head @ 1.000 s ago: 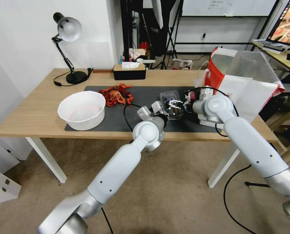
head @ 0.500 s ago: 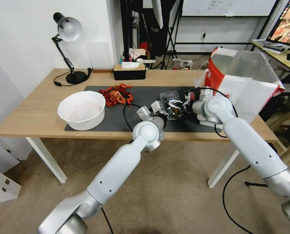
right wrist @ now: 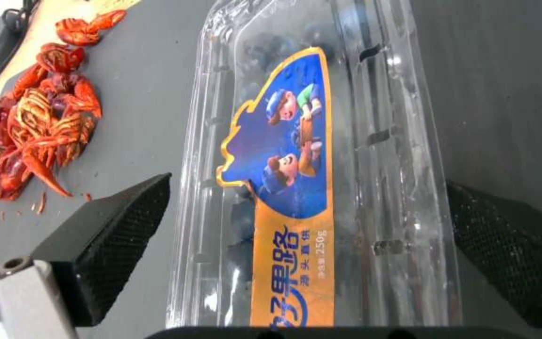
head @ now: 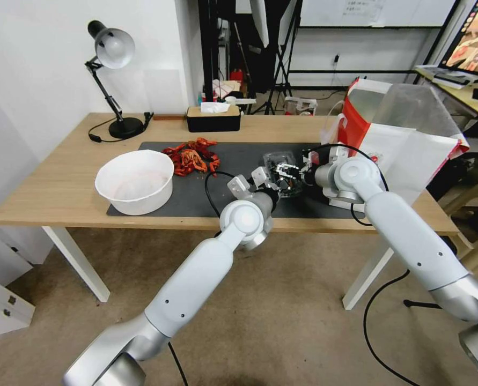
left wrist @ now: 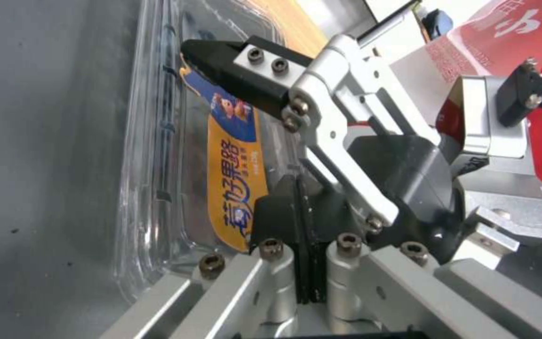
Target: Close the takeout container lid, then place the container into the takeout bag.
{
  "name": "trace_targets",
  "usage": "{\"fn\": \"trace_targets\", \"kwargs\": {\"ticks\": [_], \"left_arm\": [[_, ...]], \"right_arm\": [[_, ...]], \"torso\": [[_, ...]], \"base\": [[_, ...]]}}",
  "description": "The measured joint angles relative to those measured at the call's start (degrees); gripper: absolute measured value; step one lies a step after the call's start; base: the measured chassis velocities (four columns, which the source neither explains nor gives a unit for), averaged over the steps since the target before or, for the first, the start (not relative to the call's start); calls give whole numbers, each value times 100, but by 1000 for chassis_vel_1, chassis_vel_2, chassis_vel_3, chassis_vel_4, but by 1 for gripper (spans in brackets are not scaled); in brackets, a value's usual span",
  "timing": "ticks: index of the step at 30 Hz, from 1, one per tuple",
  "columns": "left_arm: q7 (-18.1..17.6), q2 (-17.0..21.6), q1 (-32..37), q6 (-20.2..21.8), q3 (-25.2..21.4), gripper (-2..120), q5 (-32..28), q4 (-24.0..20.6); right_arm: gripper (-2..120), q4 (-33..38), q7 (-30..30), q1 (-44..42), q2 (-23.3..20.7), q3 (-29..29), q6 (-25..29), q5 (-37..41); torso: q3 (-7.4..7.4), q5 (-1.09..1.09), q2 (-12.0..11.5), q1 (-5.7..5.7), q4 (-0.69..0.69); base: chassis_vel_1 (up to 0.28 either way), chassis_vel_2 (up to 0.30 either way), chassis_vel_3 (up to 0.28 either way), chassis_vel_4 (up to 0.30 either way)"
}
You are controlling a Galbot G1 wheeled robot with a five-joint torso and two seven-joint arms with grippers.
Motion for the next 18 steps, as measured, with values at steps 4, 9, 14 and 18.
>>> {"fn": "trace_targets", "kwargs": {"ticks": [4, 9, 14, 18], "left_arm": [[0, -1, 0, -3, 4, 0, 1, 1], [0, -7, -4, -11, 6, 0, 1, 0], [2, -2, -3, -18, 6, 0, 2, -3], [2, 13, 1, -19, 5, 0, 1, -16]], "right_arm": [[100, -11, 10, 8, 4, -1, 0, 1], [96, -24, 31, 10, 1, 8, -2, 17], [88, -31, 51, 7, 1, 15, -1, 26], [72, -30, 69, 7, -10, 13, -1, 34]], "torso": [[0, 0, 0, 0, 0], [0, 0, 0, 0, -1], [0, -1, 0, 0, -2], [0, 1, 0, 0, -1]], "base": [[0, 0, 0, 0], [0, 0, 0, 0], [0, 0, 0, 0], [0, 0, 0, 0]]}}
